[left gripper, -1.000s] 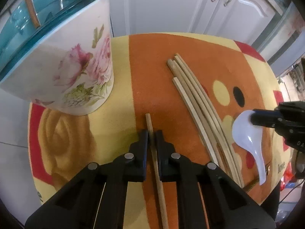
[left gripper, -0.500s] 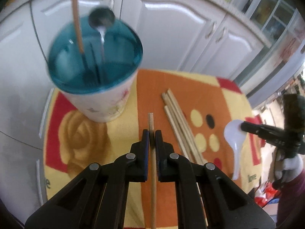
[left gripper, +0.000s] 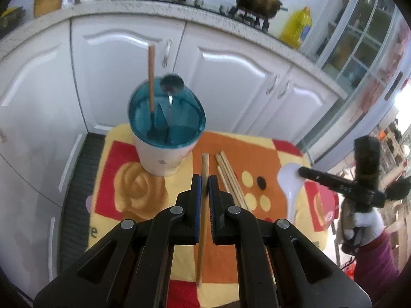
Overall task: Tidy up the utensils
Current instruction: 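Lift the chopstick with the left tool while the right tool carries the white spoon to the cup, then lower the chopstick into the cup with the left tool while the right tool lowers the white spoon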
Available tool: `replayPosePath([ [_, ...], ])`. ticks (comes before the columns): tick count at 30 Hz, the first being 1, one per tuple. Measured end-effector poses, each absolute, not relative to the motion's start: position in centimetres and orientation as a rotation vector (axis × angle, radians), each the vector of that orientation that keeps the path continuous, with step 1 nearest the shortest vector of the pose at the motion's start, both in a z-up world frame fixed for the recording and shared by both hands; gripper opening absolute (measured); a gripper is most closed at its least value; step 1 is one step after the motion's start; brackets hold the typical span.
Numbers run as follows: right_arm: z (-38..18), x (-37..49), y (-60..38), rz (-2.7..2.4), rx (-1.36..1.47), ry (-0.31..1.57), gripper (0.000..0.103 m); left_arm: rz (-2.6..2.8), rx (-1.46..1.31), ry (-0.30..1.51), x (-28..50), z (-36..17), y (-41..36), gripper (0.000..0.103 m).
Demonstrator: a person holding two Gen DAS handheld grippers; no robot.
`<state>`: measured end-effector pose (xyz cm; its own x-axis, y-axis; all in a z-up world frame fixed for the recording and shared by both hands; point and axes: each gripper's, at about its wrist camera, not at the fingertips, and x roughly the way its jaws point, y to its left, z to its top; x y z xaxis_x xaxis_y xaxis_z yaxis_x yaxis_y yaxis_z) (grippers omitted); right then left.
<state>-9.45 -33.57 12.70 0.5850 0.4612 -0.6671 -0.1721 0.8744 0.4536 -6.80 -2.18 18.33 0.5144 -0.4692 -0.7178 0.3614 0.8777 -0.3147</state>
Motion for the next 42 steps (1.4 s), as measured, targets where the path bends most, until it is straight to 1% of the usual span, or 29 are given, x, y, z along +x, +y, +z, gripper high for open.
replayPosePath([
  [9, 15.7, -7.9, -30.7, 0.446, 0.334, 0.806, 0.003, -0.500, -0.152, 0.807, -7.5, 23.2, 0.4, 0.004],
  [25, 21.2, -2.7, -24.0, 0.537, 0.243, 0.710, 0.003, -0.449, -0.132, 0.608, -5.1, 32.5, 2.9, 0.004],
  [33, 22.5, 0.6, -23.0, 0.509, 0.248, 0.667, 0.003, -0.386, -0.101, 0.573, -2.1, 33.2, 3.0, 0.004],
  [42, 21.6, 5.6, -21.6, 0.465, 0.273, 0.633, 0.003, -0.336, -0.062, 0.611, 1.8, 30.3, 1.7, 0.004],
])
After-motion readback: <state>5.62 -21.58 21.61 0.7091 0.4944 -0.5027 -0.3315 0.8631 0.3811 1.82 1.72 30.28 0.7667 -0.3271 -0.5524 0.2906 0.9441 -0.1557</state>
